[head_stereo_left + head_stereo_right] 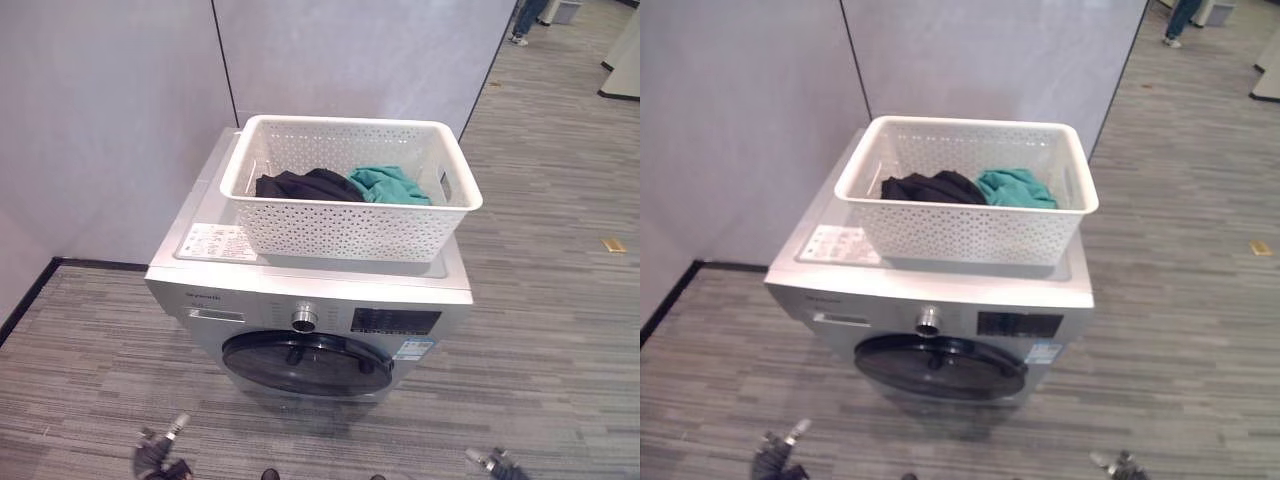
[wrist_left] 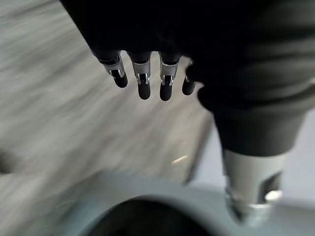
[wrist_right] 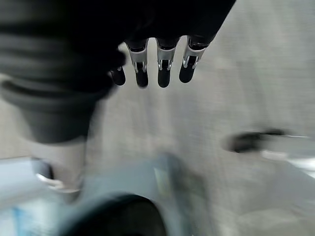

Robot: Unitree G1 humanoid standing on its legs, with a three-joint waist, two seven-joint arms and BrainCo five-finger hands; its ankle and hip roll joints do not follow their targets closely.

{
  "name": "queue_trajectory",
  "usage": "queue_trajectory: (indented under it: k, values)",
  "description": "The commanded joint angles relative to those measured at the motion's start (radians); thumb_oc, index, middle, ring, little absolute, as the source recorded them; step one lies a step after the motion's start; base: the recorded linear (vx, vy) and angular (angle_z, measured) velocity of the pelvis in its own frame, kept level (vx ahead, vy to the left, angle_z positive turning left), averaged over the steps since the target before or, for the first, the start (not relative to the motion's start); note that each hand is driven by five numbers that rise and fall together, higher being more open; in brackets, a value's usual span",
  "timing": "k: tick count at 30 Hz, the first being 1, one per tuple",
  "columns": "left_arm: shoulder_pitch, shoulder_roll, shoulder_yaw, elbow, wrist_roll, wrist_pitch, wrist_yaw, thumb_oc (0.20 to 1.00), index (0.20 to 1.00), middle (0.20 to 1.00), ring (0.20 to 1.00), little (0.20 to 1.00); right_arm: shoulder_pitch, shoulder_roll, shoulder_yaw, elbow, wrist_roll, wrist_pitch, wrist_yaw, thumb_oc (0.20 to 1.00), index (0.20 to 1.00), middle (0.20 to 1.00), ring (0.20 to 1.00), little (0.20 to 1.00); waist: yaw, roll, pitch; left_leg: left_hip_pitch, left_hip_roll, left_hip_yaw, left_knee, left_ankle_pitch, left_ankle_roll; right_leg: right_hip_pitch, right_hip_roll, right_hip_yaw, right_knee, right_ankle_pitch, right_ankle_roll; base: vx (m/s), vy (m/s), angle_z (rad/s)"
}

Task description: Grab the laundry basket,head to the washer,open it,put in the laundry and shut it.

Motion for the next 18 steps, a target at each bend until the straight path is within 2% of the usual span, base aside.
queue_trajectory:
  k: [1, 3, 7, 10, 11, 18]
  values:
    - [-0.124, 0.026, 0.001, 0.159, 0.022, -0.015, -0.027, 1.0, 1.0, 1.0, 1.0, 1.0, -0.107, -0.033, 0.02, 0.064, -0.022, -0.045, 0.015, 1.0, 1.0, 1.0, 1.0, 1.0, 0.018, 0.011, 0.015, 0.053, 0.018, -0.013, 0.022, -0.048, -0.005, 0.004, -0.039, -0.055, 0.061, 0.004, 0.029, 0.01, -0.031, 0.0]
    - [-0.158, -0.004, -0.069, 0.262, 0.098, -0.001, -0.037, 1.0, 1.0, 1.0, 1.0, 1.0, -0.122, 0.007, 0.112, 0.078, -0.051, -0.04, 0.018, 1.0, 1.0, 1.0, 1.0, 1.0, 0.019, 0.006, 0.009, 0.057, 0.026, -0.014, 0.019, -0.047, -0.01, 0.014, -0.032, -0.059, 0.045, 0.002, 0.026, 0.01, -0.063, 0.0]
    - [-0.183, -0.022, -0.105, 0.315, 0.115, 0.012, -0.039, 1.0, 1.0, 1.0, 1.0, 1.0, -0.144, 0.026, 0.171, 0.024, -0.044, -0.04, 0.011, 1.0, 1.0, 1.0, 1.0, 1.0, 0.02, 0.003, 0.008, 0.062, 0.034, -0.012, 0.018, -0.044, -0.015, 0.017, -0.025, -0.056, 0.039, 0.001, 0.023, 0.0, -0.051, 0.01]
    - [-0.183, -0.027, -0.133, 0.343, 0.176, 0.019, -0.041, 1.0, 1.0, 1.0, 1.0, 1.0, -0.112, 0.007, 0.203, -0.181, -0.067, -0.05, 0.006, 1.0, 1.0, 1.0, 1.0, 1.0, 0.013, 0.001, 0.006, 0.068, 0.041, -0.009, 0.014, -0.043, -0.019, 0.021, -0.02, -0.053, 0.034, 0.001, 0.022, 0.01, -0.033, 0.0]
    - [-0.194, -0.025, -0.138, 0.35, 0.19, 0.025, -0.034, 1.0, 1.0, 1.0, 1.0, 1.0, -0.107, -0.024, 0.217, -0.294, -0.108, -0.054, -0.001, 1.0, 1.0, 1.0, 1.0, 1.0, 0.008, -0.001, 0.007, 0.069, 0.045, -0.009, 0.015, -0.044, -0.022, 0.021, -0.017, -0.05, 0.031, 0.001, 0.02, 0.0, -0.048, 0.01]
    - [-0.223, -0.027, -0.185, 0.33, 0.227, 0.026, -0.017, 1.0, 1.0, 1.0, 1.0, 1.0, -0.147, -0.081, 0.247, -0.4, -0.178, -0.062, -0.028, 1.0, 1.0, 1.0, 1.0, 1.0, 0.015, 0.0, 0.021, 0.052, 0.066, -0.028, 0.029, -0.033, -0.032, 0.018, 0.0, -0.048, 0.028, -0.008, 0.006, -0.04, -0.075, 0.09]
